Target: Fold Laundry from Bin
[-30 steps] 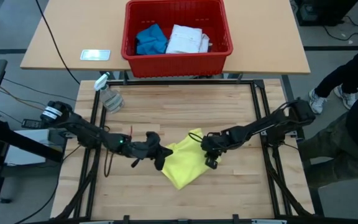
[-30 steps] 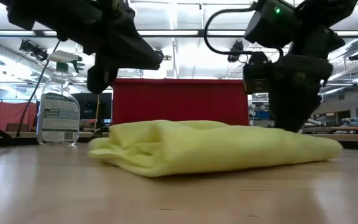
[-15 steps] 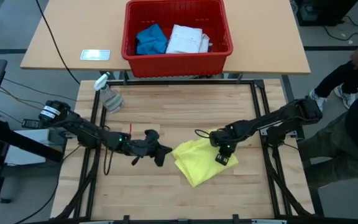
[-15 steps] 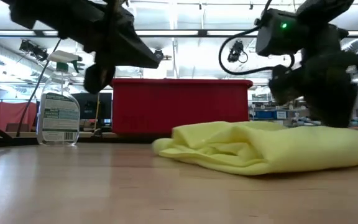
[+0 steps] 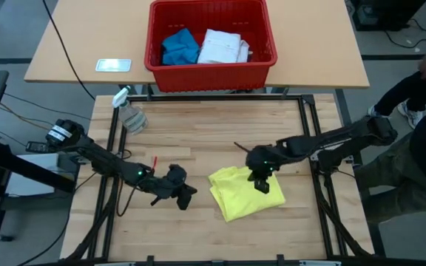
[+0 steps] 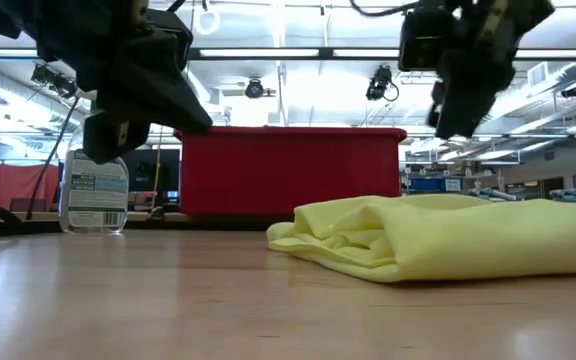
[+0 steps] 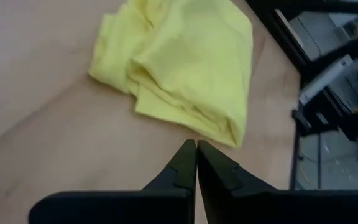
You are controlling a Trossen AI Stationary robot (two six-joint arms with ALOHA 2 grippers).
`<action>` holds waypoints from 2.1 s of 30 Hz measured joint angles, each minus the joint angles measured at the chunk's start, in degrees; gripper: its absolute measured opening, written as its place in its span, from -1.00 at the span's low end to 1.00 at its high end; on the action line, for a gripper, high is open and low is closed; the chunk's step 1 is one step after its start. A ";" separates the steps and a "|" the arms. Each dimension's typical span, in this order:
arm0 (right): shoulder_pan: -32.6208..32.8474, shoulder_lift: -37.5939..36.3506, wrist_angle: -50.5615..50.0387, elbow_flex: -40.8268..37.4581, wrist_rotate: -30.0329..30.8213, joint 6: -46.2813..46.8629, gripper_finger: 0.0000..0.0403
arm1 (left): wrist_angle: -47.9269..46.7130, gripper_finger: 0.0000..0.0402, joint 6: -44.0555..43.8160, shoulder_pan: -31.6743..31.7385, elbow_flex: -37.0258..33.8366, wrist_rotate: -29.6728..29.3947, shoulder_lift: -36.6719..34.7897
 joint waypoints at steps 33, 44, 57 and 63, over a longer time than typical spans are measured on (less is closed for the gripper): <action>-0.95 4.59 -18.35 6.62 5.17 17.23 -0.99 | -6.31 -0.91 -8.53 -4.75 0.00 0.58 -0.05; -0.66 13.03 -7.80 6.62 1.87 -32.35 -0.99 | -5.81 -0.91 -5.52 -2.80 0.00 1.18 -0.05; -6.19 23.47 -22.58 6.94 15.67 6.44 -0.99 | -9.16 -0.91 -12.09 -10.39 0.00 1.29 -0.05; -3.93 19.92 -33.29 6.11 14.75 14.68 -0.99 | -10.56 -0.91 -14.09 -12.14 0.00 1.03 -0.05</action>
